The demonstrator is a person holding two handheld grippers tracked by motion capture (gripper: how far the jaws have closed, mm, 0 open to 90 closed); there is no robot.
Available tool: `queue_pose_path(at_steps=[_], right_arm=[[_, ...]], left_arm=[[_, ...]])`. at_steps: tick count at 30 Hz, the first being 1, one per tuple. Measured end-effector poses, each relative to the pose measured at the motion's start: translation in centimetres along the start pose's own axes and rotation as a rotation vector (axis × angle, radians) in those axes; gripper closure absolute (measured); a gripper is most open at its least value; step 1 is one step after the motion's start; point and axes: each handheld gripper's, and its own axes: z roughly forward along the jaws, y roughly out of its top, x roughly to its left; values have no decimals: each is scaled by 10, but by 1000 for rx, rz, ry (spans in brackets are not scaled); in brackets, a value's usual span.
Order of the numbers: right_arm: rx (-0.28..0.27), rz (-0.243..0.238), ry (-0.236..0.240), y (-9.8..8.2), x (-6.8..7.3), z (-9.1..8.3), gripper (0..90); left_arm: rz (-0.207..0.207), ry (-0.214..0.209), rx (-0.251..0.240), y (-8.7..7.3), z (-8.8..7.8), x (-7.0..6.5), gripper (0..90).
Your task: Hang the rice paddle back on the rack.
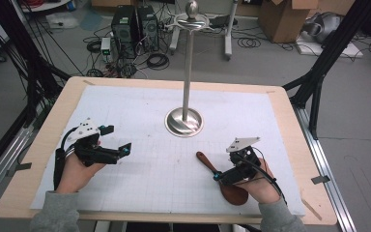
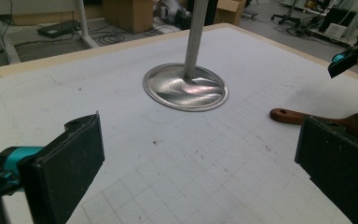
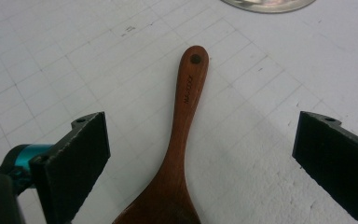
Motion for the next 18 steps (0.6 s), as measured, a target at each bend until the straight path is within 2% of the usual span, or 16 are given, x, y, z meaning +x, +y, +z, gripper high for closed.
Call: queue_pose_path(at_steps=[16, 18], right_arm=[[87, 36, 10, 0, -4, 16, 74], [83, 23, 11, 1, -4, 16, 172]], left_arm=[[0, 5, 10, -3, -4, 1, 18], [-4, 12, 8, -4, -7, 3, 17]])
